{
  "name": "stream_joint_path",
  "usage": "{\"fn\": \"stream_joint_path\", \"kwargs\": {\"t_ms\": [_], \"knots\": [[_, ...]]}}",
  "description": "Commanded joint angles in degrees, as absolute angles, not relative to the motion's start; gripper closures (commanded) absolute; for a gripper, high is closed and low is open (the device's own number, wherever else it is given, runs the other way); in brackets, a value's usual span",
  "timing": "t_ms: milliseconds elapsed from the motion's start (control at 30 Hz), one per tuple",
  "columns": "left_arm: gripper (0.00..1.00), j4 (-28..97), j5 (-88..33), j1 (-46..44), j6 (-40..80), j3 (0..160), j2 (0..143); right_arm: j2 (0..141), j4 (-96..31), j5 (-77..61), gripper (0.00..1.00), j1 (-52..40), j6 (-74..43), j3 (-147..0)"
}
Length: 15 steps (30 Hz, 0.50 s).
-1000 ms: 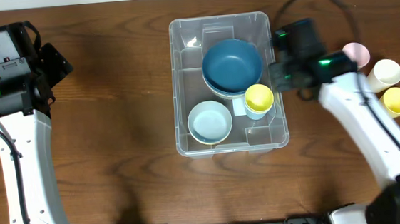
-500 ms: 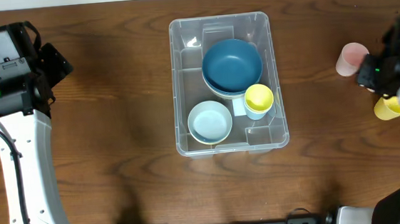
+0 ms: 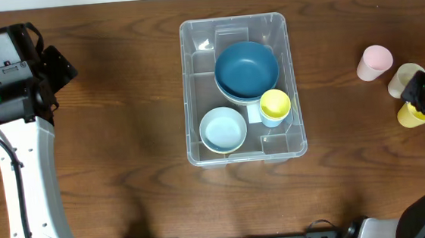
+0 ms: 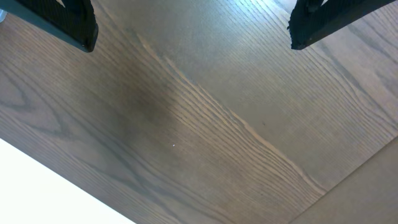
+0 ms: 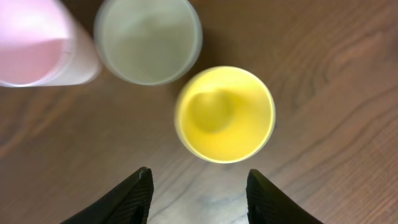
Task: Pack container
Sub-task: 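Lower the right gripper onto the second yellow cup and grasp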
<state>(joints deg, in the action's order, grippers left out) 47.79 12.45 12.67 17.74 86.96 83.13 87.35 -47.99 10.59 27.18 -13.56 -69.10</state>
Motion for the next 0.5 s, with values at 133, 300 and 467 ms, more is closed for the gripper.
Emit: {"fn": "stream_joint_path", "kwargs": {"t_ms": [133,300,467], "knots": [[0.02,48.0,13.4,12.9,17.2,88.0,82.7,88.1,-41.3,9.5,0.46,30.1,-12.0,-63.7],[0.02,48.0,13.3,12.9,17.2,88.0,82.7,88.1,-33.8,4.4,0.47,30.0,-6.2,-60.1],[0.02,48.0,13.3,12.9,17.2,88.0,82.7,88.2,-29.3,4.0,0.50,30.0,-3.6,-57.4]]}}
